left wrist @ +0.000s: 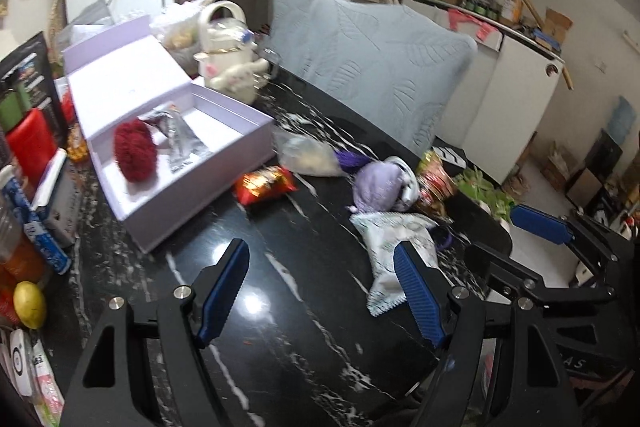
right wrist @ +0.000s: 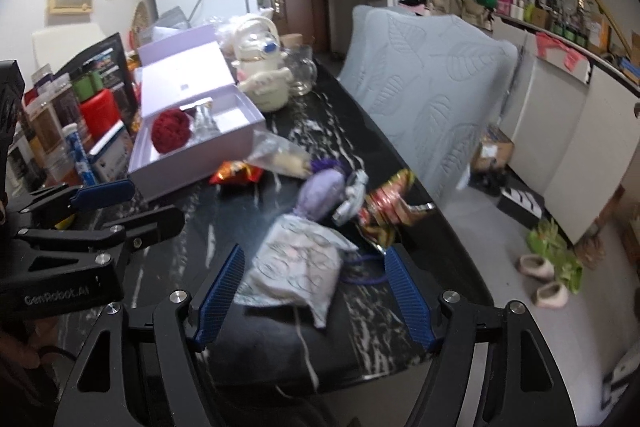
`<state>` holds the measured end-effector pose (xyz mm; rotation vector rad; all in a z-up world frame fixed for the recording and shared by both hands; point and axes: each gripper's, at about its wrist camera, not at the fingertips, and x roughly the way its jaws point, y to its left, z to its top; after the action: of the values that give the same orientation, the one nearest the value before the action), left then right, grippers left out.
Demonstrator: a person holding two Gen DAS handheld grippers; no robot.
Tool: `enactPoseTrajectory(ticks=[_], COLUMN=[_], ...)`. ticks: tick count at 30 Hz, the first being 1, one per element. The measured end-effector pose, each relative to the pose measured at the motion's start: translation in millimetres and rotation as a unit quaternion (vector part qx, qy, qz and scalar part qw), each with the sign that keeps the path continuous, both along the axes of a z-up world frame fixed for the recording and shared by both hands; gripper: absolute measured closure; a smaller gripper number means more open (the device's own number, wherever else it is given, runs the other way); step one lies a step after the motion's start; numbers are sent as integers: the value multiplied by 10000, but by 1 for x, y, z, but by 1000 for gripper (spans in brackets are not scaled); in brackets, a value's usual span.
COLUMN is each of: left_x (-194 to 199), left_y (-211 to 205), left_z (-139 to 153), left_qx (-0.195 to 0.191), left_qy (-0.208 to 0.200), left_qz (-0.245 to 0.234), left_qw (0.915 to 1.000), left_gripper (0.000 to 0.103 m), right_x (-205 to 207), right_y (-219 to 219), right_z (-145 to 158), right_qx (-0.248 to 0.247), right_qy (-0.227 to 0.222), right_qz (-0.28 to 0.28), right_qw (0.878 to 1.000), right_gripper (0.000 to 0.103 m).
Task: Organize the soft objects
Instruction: 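Withdraw both tools from the box toward the remaining items, then grasp the white printed pouch with the left gripper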
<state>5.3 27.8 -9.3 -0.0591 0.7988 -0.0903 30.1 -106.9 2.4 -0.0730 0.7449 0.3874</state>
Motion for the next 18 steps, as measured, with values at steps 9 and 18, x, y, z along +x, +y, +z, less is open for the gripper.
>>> enactPoseTrajectory(ticks=[9, 18], left_x=[13, 40], left_y=[-24, -47], left_z=[-19, -36], left_qx=[-56, -132], left_qy=[284, 551], left_qz=[-382, -633], left_qw=[9989, 9964], left_gripper=[28, 28], right_x=[3, 20], right_y=[-30, -64], right_z=[-25, -45], right_qx=[40, 62], right_qy=[398, 645], right_qz=[-334, -699], right_qw=[9986, 9954], right_gripper=[30, 30])
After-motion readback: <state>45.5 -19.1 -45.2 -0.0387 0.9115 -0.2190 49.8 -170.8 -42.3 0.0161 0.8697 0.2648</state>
